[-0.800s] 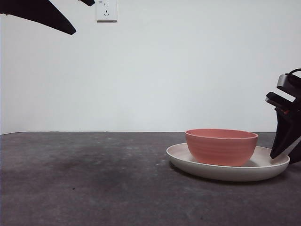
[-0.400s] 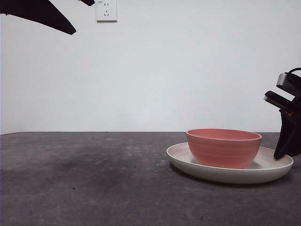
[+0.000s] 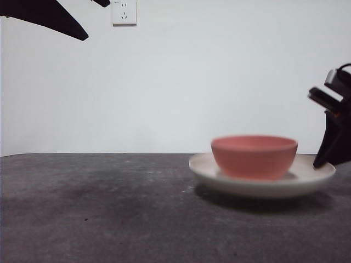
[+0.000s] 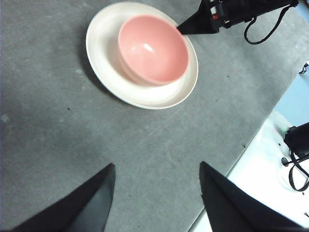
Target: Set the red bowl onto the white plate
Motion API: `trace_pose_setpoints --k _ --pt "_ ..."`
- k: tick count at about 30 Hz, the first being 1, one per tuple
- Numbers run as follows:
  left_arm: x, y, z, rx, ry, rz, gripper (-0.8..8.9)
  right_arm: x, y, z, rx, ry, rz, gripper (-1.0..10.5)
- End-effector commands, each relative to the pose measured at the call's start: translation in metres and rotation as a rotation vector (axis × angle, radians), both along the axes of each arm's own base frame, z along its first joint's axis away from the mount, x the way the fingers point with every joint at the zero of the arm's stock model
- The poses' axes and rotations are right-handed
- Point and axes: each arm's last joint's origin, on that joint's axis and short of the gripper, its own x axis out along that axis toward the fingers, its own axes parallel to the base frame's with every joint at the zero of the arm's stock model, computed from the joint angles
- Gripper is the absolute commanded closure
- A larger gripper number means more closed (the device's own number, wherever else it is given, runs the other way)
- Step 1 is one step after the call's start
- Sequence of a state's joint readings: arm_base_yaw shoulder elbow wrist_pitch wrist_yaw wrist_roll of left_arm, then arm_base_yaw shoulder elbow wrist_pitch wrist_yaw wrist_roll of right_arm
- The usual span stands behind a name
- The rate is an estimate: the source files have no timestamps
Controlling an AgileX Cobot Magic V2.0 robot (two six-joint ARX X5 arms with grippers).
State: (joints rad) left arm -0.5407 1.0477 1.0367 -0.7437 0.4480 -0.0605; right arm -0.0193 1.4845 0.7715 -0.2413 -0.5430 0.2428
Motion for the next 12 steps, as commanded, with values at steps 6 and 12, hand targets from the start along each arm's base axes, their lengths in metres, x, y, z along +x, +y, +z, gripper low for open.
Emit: trace_pose_setpoints --k 6,12 --pt "0.001 -0.002 0.002 -0.002 -0.026 -0.023 5.34 0.012 0.014 0.025 0.08 -0.041 0.017 9.4" --pt "0.001 -0.002 0.002 -0.002 -0.026 -0.023 5.34 0.021 0.038 0.046 0.089 -0.09 0.065 9.4"
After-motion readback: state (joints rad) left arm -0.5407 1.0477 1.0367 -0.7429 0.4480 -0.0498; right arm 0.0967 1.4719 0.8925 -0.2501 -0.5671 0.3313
